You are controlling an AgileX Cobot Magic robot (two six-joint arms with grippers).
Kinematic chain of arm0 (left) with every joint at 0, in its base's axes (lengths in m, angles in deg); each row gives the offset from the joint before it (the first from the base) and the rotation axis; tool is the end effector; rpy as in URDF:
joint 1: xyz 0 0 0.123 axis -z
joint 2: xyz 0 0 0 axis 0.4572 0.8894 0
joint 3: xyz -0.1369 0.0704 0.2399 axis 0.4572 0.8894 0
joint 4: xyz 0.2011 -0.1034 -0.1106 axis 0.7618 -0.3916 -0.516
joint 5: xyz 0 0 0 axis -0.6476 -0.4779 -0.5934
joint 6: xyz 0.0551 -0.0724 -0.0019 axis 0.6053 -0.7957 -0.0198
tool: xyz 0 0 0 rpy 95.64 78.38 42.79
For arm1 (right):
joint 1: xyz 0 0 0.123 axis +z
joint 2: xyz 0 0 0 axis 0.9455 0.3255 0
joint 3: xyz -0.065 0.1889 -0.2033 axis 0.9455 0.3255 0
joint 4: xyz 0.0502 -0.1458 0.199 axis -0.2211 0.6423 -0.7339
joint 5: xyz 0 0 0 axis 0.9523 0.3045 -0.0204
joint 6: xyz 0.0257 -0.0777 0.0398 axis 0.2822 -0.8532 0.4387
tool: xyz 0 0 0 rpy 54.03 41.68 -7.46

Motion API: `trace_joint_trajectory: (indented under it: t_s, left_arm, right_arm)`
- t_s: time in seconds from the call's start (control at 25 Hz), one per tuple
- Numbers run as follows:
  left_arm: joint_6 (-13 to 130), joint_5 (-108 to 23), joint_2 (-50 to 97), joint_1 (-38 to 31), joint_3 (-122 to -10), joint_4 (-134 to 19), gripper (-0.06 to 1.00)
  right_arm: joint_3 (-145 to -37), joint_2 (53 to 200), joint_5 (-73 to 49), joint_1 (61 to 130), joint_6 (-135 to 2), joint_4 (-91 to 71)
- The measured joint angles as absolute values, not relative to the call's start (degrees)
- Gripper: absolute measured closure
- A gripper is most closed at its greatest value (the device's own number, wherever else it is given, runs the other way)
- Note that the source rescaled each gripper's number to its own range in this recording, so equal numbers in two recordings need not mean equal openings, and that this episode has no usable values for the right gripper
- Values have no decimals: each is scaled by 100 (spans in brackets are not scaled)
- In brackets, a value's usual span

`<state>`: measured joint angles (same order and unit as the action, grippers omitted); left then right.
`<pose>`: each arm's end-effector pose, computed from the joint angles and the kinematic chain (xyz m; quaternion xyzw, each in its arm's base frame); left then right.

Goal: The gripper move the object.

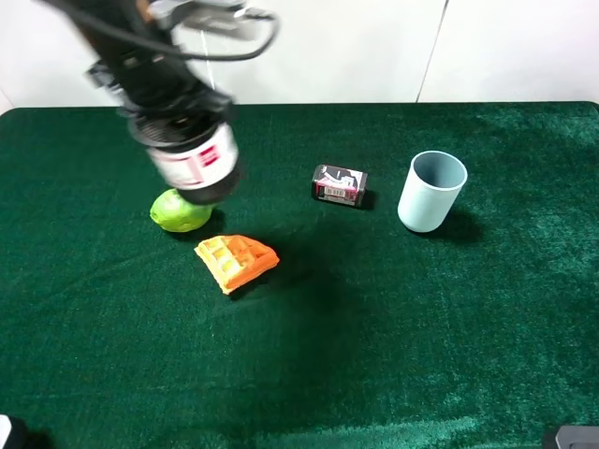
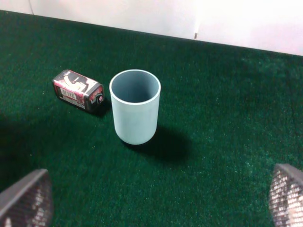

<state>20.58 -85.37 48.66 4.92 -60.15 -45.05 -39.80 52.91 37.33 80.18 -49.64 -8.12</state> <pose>0.3027 -0.1917 0.2502 0.2304 0.9515 -0.0721 0.1908 -0.0061 0.0078 0.2812 -0.1126 0.8318 0.0704 0.5390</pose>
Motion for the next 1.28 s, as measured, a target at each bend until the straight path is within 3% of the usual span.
trace_joint_trajectory:
  t_s: [0.6,1.28]
  left_arm:
    - [2485,-9382,6980,1812,-8944,-4473,94]
    - [2808,-8958,8088,2942,-9180,-4628,94]
  right_arm:
    - [-3980,5291,3733,8018,-4964,-812]
    - [-3980,5291,3733,8018,-4964,-812]
